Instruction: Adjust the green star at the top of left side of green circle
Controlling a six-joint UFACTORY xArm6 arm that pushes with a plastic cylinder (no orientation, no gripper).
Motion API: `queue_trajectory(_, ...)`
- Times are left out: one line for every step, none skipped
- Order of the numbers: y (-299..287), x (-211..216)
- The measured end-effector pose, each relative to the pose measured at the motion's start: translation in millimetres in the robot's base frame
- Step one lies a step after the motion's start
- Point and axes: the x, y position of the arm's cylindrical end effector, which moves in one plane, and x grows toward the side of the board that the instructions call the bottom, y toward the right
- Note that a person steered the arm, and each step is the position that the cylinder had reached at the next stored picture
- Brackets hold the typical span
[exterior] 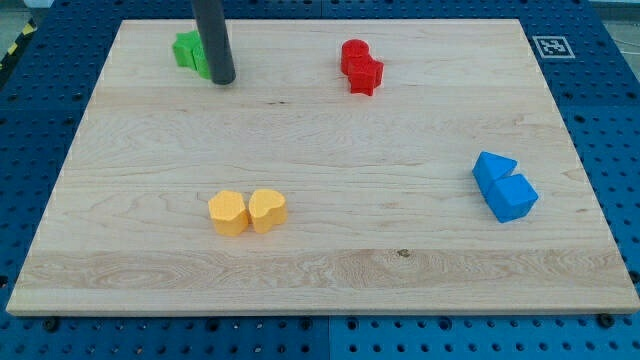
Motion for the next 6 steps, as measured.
queue_trajectory(-18.8, 12.7)
queue_trajectory(-21.7, 8.8)
queue_trajectory(-48.1, -4.5)
queue_trajectory(-60.9, -18.7)
queue_trajectory(-67.0, -34.8)
queue_trajectory(-71.5, -40.8)
